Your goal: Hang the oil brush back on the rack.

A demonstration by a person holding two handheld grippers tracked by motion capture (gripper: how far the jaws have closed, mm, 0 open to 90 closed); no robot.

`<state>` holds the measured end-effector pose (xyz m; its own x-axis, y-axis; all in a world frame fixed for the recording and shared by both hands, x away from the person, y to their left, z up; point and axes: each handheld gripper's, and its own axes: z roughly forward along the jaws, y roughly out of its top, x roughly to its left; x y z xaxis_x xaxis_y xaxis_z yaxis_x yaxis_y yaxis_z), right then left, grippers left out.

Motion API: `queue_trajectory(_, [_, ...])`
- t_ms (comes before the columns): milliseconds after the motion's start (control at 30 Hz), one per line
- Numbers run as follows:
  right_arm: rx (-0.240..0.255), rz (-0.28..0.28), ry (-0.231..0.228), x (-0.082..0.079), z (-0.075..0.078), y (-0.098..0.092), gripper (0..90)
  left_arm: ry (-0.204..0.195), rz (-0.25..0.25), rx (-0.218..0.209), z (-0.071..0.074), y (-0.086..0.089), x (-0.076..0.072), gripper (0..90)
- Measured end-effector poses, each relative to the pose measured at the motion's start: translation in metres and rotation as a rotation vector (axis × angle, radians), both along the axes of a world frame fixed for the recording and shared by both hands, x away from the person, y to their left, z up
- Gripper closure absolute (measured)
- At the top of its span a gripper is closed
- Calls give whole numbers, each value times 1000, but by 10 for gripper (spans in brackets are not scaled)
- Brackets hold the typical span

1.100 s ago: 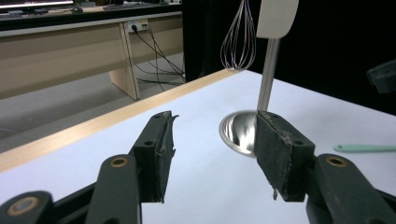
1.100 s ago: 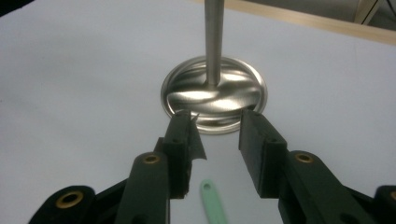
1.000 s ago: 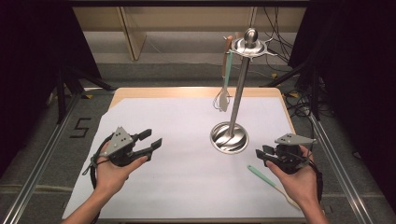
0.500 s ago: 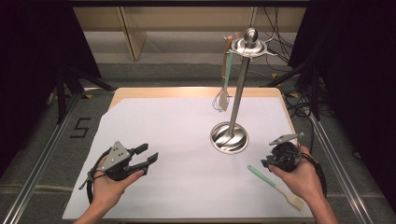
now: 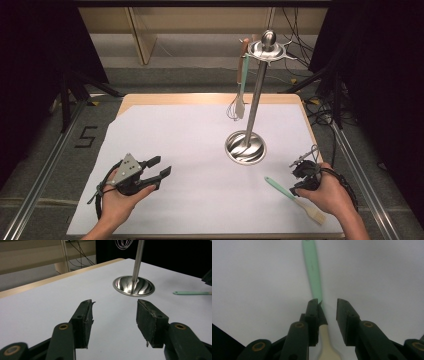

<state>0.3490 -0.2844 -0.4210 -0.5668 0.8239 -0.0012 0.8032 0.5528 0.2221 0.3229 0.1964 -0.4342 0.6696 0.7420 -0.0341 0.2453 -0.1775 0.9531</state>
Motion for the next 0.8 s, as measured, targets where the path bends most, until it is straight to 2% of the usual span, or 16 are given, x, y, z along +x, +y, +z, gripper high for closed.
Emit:
queue_trajectory(133, [-29,27,26,0,-6,2,726,6,4,-3,0,0,0,461])
queue_trajectory(167, [-42,26,55,-1,-9,4,726,9,8,3,0,1,0,461])
queue_trajectory(200, [-49,44,60,-1,-10,4,727,9,8,3,0,1,0,461])
queue_trajectory(267, [-61,40,85,-2,-11,6,726,5,2,-7,0,1,0,460])
queue_trajectory(300, [-59,68,80,-1,-12,4,726,5,2,-7,0,1,0,460])
queue_trajectory(333, [-64,72,82,-1,-12,4,727,5,2,-8,0,0,0,459])
queue_trajectory(433, [-73,50,98,-2,-13,5,727,14,5,-19,-1,-1,-1,459])
queue_trajectory(467, [-80,68,96,-1,-15,4,727,1,-7,-2,0,0,0,459])
queue_trajectory(500, [-87,74,102,-1,-15,3,727,3,-6,-3,0,0,0,458])
queue_trajectory(567, [-90,64,118,-1,-16,4,727,7,-5,-6,0,0,0,459])
queue_trajectory(600, [-93,40,135,-2,-17,5,729,10,-2,5,0,0,-1,458])
queue_trajectory(800, [-105,54,135,-1,-20,3,736,14,-3,-2,0,-1,-1,456])
